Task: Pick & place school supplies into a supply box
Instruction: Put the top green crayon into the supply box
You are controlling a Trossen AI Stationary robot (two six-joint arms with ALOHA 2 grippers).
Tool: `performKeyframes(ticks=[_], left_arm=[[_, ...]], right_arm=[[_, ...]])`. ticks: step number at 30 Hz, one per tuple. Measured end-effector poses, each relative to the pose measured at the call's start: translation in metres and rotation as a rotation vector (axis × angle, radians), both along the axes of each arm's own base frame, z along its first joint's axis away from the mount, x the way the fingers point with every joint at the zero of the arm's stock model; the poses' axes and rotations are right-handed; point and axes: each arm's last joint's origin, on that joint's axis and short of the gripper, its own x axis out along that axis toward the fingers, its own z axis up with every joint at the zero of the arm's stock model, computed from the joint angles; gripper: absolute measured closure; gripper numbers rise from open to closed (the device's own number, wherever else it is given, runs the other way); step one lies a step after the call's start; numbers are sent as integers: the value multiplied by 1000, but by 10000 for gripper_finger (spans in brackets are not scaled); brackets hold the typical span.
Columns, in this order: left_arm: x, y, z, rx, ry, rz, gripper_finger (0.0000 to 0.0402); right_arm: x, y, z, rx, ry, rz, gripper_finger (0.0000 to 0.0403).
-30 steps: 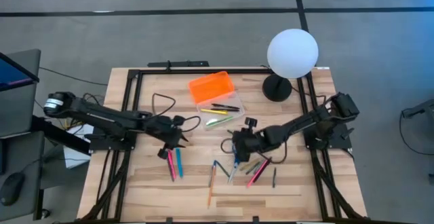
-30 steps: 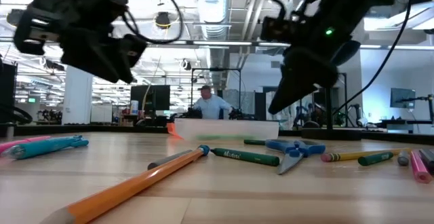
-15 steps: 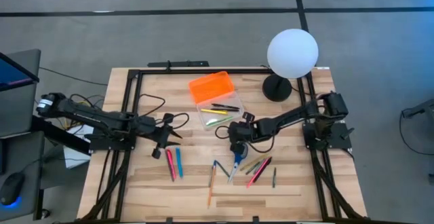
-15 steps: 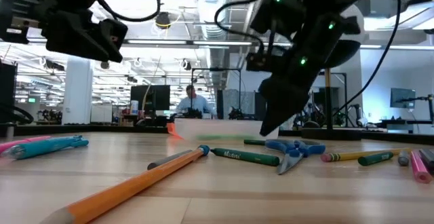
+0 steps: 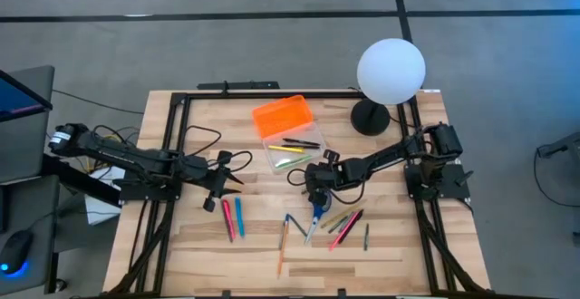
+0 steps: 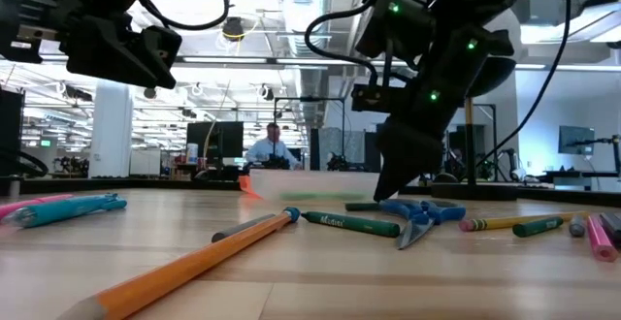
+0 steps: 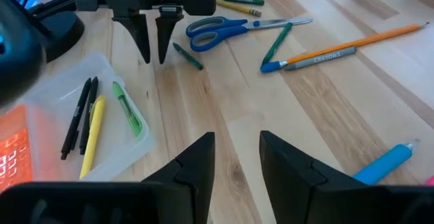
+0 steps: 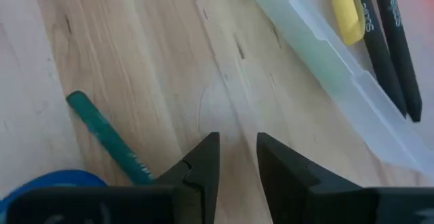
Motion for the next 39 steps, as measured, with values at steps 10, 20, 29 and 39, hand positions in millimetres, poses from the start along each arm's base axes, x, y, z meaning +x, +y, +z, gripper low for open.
performKeyframes(ticks=[10,20,29,39], left_arm=[[0,0,0,1,-1,1,290],[0,0,0,0,-1,1,290],[0,0,0,0,-3,1,290],[0,0,0,0,-4,0,290]], right_arm=[[2,22,9,-40,-6,268,310],[8,24,11,40,-54,404,310],[10,19,-5,73,2,427,310],[2,9,-11,135,105,289,340]])
